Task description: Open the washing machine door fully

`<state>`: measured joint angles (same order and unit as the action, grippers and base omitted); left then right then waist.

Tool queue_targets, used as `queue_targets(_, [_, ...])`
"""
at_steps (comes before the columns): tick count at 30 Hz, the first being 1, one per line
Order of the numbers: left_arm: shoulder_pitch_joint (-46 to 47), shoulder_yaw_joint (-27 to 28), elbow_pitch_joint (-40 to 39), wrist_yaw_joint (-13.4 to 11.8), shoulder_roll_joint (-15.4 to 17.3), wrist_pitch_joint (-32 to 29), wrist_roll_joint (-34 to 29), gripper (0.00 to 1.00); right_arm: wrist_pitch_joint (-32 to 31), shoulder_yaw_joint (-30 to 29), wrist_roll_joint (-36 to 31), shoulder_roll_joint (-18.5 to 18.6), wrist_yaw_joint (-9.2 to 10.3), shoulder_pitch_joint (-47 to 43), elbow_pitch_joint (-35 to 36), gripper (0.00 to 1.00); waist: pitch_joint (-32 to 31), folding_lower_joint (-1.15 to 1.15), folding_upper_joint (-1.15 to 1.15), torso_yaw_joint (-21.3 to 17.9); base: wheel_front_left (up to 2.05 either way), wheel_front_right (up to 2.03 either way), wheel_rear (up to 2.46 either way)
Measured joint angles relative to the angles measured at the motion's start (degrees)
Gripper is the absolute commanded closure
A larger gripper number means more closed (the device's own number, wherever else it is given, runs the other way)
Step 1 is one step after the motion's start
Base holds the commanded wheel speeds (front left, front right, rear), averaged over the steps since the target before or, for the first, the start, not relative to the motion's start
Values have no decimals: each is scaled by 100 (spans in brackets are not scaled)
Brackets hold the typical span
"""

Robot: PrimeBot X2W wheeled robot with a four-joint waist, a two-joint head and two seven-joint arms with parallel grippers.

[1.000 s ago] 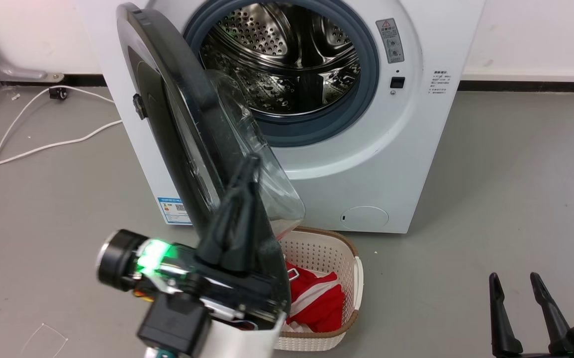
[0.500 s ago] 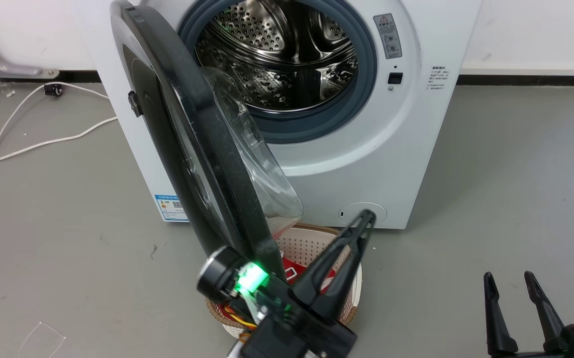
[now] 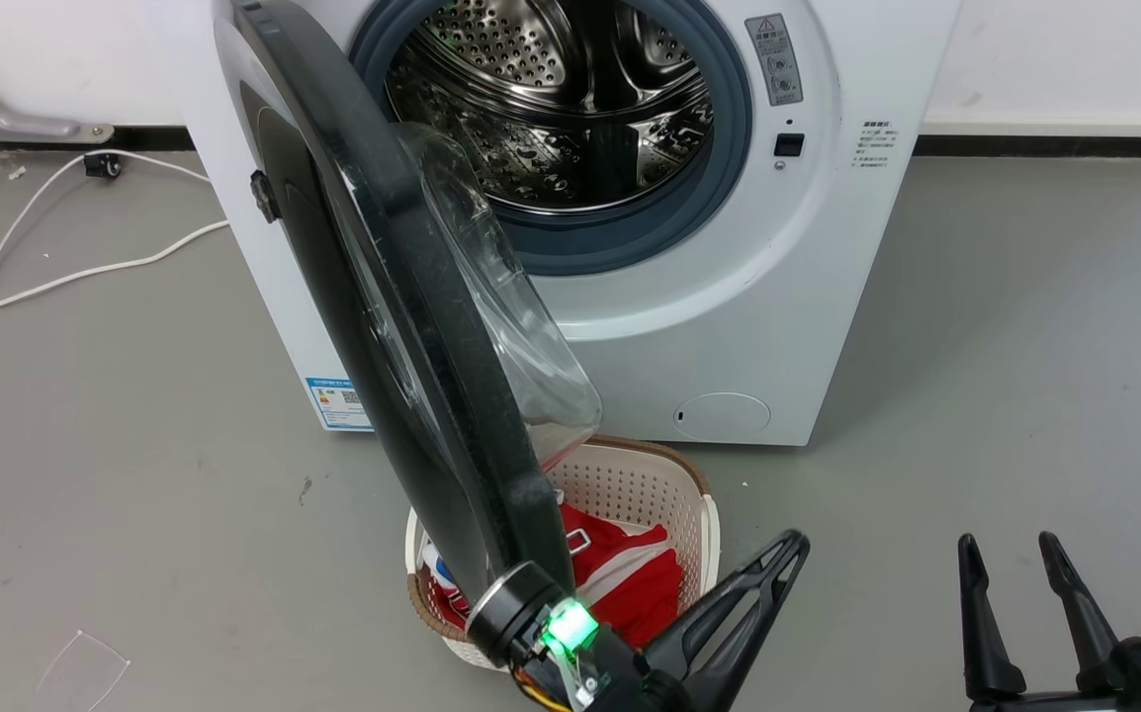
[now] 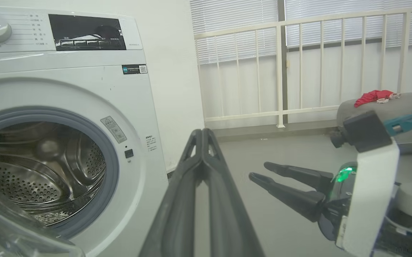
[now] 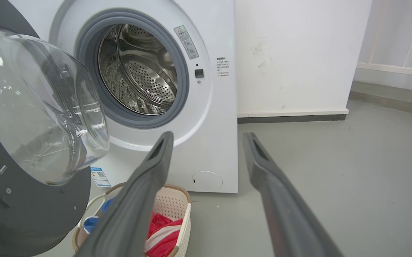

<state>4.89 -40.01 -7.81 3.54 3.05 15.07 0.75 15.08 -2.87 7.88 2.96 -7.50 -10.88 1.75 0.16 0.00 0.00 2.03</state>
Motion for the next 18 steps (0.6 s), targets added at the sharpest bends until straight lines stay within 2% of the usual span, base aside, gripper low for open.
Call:
queue_targets(6, [-160, 51, 334, -14, 51, 0, 53, 100, 0, 19, -25, -1, 0, 10, -21, 0, 54, 0, 0, -2, 0, 0, 0])
queue_targets(18, [-225, 714, 882, -213, 65, 0, 264, 100, 0, -2, -31, -1, 0, 87, -52, 0, 186, 0, 0, 5, 0, 0, 0])
